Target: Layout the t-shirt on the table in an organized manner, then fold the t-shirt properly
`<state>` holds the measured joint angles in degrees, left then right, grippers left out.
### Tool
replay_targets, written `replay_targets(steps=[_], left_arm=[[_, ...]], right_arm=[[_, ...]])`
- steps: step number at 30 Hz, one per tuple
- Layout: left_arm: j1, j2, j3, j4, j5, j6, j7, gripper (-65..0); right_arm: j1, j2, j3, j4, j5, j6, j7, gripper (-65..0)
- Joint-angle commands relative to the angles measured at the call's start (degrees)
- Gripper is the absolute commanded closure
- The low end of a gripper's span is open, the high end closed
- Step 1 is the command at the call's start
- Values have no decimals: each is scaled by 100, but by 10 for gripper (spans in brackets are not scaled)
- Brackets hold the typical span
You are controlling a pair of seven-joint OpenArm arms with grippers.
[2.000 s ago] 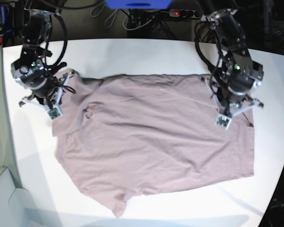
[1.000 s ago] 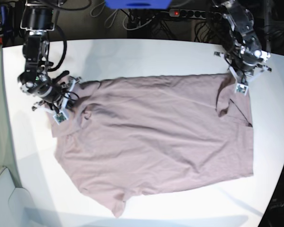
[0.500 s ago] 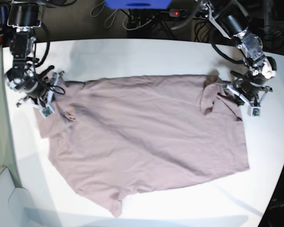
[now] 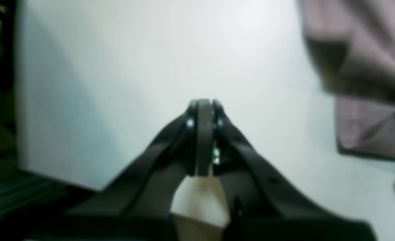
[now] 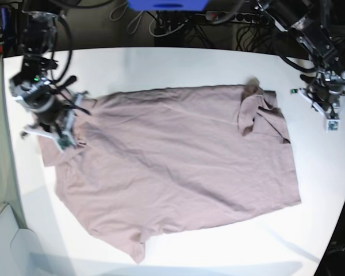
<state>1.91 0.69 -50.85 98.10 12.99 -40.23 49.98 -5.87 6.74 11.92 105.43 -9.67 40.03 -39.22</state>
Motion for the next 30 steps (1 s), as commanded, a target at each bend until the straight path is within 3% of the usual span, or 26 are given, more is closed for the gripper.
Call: replay_targets(steps=[1,8,14,22,30], left_arm=[[33,32,26,242,-91,23,97,-1],[77,831,114,1341,-275,23,651,-1],[218,831,940,1605,-284,23,941,-1],[182,831,1722,1570,-284,23,932,-1],[-160,831,3234,1077,-249,23,888,-1]], right_arm=[[152,-63,-159,108,92,-3,173,0],[600,-793,-1522,-508,84,-3,173,0],[1180,-1320,-1742,-1949,84,-3,173,0],[1549,-1531,-1742,-2872,84,-3,208,0],[1646,-1487,-1715,-3461,84,-3,226,0]])
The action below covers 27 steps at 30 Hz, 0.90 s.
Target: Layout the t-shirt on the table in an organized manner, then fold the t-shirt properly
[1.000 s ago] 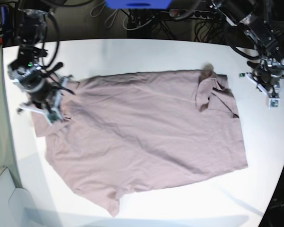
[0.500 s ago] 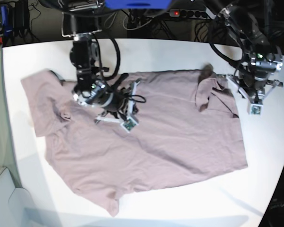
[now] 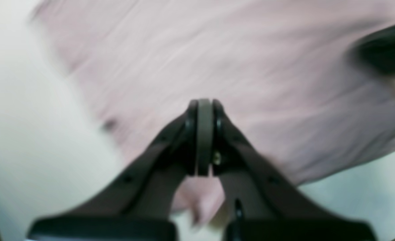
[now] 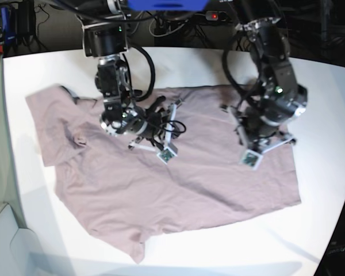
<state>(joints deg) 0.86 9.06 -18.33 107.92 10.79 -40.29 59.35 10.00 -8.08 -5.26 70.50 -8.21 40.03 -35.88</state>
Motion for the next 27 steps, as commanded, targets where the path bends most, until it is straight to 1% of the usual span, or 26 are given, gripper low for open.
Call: replay_targets(steps=[1,3,5,8,11,14,17,20,22,27], left_arm=[[-108,-6,123,-62,-54,29,-50,-1],[-161,-6,325,-361,-63,29,-164,-1],[-152,-6,474,-625,-63,29,-489,-1],[-152,-6,501,-1135,-63,29,-823,-1],[-161,-6,457,-1627,-63,29,-1043,-1],[-143,-6,457,-1908,-11,29,-1245,-1],[-56,-6,457,-1979,-54,29,-1175,-1],[305,-22,457,-1908,-37,29,-1069,-1],[586,-189,448,-1759,-46,29,-1069,-1],[1281,-480,351,-1416,-54,29,-1069,-1]], right_arm=[[59,12,3,-13,-63,-3,-109,0],[42,109,11,-13,-63,-3,-109,0],[42,126,11,-21,-63,-3,-109,0],[51,249,11,-39,-63,-3,-109,0],[59,293,11,-48,-63,-3,-109,0],[68,443,20,-48,-63,-3,-100,0],[77,504,29,-48,-63,-3,-100,0],[191,583,266,-57,-63,-3,-100,0],[262,583,486,-118,-63,-3,-100,0],[473,601,855,-303,-63,-3,-100,0]])
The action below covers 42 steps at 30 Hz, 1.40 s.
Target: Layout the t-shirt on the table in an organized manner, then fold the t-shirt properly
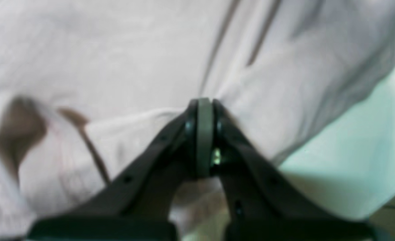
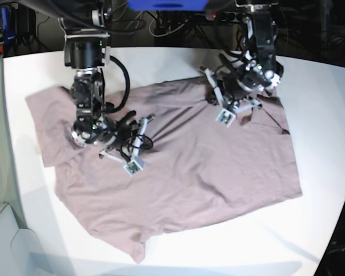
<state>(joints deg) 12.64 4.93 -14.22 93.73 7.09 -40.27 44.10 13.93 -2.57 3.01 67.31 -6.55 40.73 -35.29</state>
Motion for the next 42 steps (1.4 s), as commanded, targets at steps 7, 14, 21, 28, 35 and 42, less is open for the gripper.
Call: replay_targets(steps=[7,14,21,28,35,42], left_arm=[[920,-119,-631,794,306,27,456,-1],[1465,-119,-1079,1013,306,27,421,-1],[1984,109,-1413,1013,306,27,412,-1],[2432,162,-1703,1708,306,27,412,-1],[2344,21,-1712,2253,306,27,421,-1],[1298,144,-1651,2253,306,27,456,-1]], right_arm=[[246,59,73,-195,-238,-73,-159,0],[404,77,73,-493,-238,-73,-142,0],[396,147,64,-529,-238,-73,113,0],[396,217,73,-511,-238,-73,113,0],[396,349,73,-511,-238,-73,69,0],[369,490,73,-520,-229,-73,69,0]])
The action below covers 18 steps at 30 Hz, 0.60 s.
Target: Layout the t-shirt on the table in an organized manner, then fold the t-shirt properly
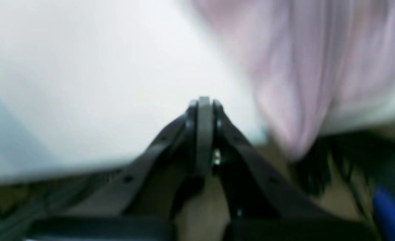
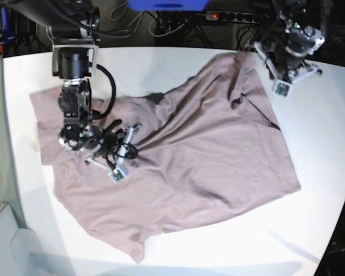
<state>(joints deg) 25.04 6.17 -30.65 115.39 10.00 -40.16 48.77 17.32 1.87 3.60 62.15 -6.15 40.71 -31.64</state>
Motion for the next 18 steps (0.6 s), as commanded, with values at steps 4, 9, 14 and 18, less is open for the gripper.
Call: replay_targets(steps=[4,9,14,18], left_arm=[[-574,205,72,78,15,16,-3,-1],[-1444,283,520,78,15,16,411,-1],[-2262,283,1162,-98,77,16,736,-1],[-2517,283,1479,-713,77,16,701,-1]], right_arm=[[13,46,-12,14,-268,-71,-296,0],[-5,29,-12,-4,-268,-71,-296,0],[-5,20,-12,-4,-268,-71,-296,0],[-5,20,-12,-4,-268,-71,-304,0]])
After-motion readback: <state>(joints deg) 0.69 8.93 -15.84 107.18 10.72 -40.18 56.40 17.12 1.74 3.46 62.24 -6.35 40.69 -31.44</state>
